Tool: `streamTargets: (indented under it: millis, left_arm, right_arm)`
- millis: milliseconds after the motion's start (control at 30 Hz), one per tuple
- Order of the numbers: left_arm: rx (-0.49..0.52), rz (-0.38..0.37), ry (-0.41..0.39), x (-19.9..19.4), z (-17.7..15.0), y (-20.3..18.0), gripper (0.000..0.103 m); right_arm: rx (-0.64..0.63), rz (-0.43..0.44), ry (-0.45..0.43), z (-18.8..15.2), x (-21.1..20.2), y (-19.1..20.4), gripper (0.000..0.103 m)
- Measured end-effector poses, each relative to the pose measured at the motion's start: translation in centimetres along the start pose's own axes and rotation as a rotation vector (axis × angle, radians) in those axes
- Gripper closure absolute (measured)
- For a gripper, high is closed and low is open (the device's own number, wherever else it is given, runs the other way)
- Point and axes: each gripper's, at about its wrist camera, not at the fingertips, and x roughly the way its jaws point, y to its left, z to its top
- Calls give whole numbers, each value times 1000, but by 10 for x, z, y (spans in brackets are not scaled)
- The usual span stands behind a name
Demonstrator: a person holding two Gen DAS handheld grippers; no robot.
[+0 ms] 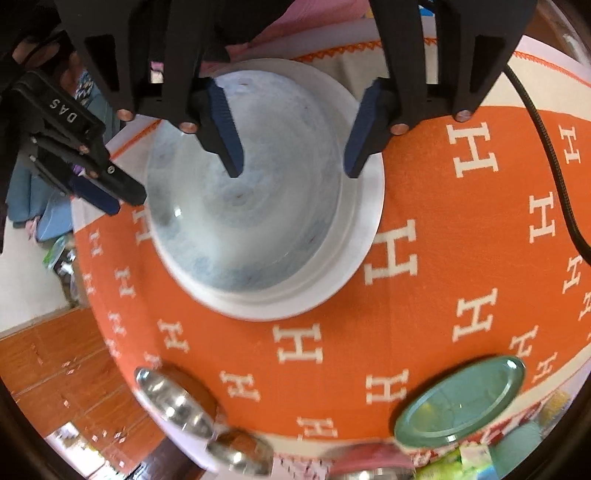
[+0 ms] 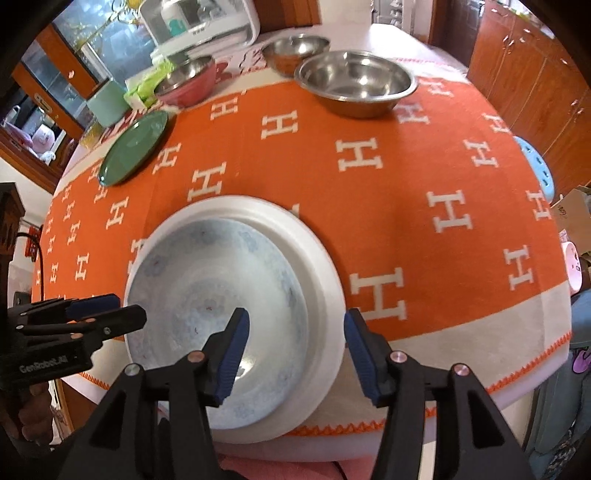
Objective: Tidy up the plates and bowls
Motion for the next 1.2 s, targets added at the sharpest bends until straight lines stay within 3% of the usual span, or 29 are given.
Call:
streamTargets:
  millis: [300, 433, 533, 667, 933, 1067, 1200]
  left_arm:
    - [-9, -9, -256, -41, -31, -4, 42]
    - [-52, 20, -322, -57, -48, 0, 41]
    - [-107, 18, -358, -67, -58, 4, 41]
    - [-143, 52, -410, -78, -67, 0, 41]
    - [-208, 129, -479, -105, -86, -18, 40]
    - [-235, 169, -518, -114, -100, -29, 33]
    - [-267, 209, -495, -110, -110, -34, 33]
  right_arm:
    - [46, 2, -153, -20, -28, -1, 49]
    - [29, -19, -217, -18, -40, 6, 49]
    - [3, -13, -281, -13, -53, 8, 49]
    - [-14, -4, -333, -6, -70, 7, 33]
    - [-97, 94, -362, 12, -86, 16, 33]
    - [-121, 143, -370, 12, -89, 16, 33]
    - [-137, 178, -349, 9, -81, 15, 32]
